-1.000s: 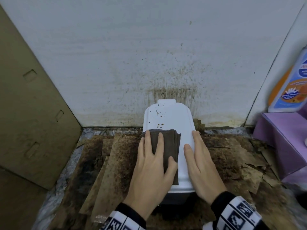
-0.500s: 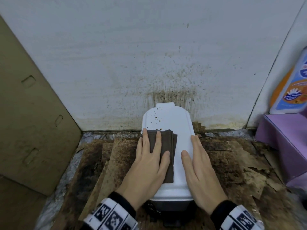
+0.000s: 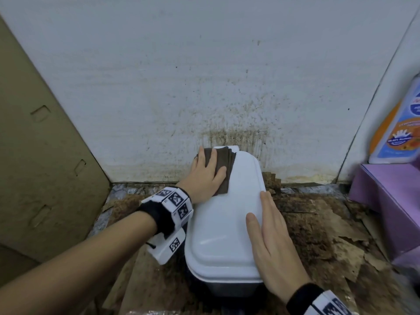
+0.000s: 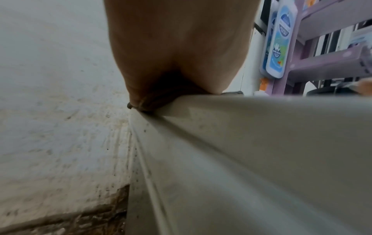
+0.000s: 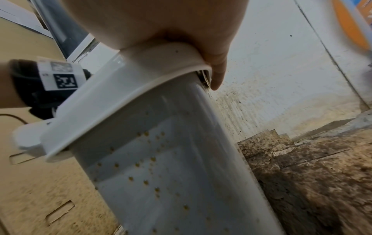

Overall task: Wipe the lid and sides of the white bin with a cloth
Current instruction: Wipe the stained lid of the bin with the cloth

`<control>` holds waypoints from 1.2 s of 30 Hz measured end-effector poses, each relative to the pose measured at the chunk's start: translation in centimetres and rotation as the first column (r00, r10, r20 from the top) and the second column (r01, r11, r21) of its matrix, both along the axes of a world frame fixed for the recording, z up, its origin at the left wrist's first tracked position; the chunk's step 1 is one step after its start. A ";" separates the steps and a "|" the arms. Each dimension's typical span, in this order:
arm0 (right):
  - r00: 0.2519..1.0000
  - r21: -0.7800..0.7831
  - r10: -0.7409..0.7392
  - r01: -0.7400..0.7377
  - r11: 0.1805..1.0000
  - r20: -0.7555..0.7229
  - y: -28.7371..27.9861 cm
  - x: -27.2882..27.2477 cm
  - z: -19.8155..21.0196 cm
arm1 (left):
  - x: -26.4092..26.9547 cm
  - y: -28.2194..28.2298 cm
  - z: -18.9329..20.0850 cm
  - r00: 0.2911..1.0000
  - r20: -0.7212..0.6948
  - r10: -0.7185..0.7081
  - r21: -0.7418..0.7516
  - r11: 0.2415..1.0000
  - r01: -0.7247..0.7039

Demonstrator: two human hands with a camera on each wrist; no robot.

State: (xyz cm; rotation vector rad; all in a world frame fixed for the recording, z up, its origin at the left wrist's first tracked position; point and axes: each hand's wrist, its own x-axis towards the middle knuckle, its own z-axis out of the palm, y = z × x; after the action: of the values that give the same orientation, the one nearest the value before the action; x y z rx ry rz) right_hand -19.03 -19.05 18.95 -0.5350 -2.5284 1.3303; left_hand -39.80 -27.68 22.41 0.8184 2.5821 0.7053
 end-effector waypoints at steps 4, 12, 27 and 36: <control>1.000 0.015 -0.007 0.007 1.000 -0.002 0.0 0.0 0.1 | -0.4 0.4 0.5 1.000 -0.025 -0.017 -0.024 1.000 0.017; 1.000 0.022 -0.001 0.000 1.000 0.009 -0.1 0.2 0.3 | 0.9 -1.8 -0.5 0.983 -0.098 -0.155 -0.013 0.988 0.155; 1.000 0.029 0.011 -0.011 1.000 0.006 -0.1 0.1 0.1 | 4.0 -3.7 -0.7 0.976 -0.060 -0.210 -0.091 0.975 0.204; 1.000 0.024 0.014 -0.014 1.000 0.027 0.1 0.0 0.5 | -2.9 1.3 1.0 0.997 -0.038 -0.063 -0.129 0.990 0.057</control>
State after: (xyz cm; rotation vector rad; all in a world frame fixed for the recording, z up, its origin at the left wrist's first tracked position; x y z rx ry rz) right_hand -19.03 -18.96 19.47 -0.5347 -2.5711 1.3039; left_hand -42.72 -26.36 23.40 0.8746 2.5968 0.5047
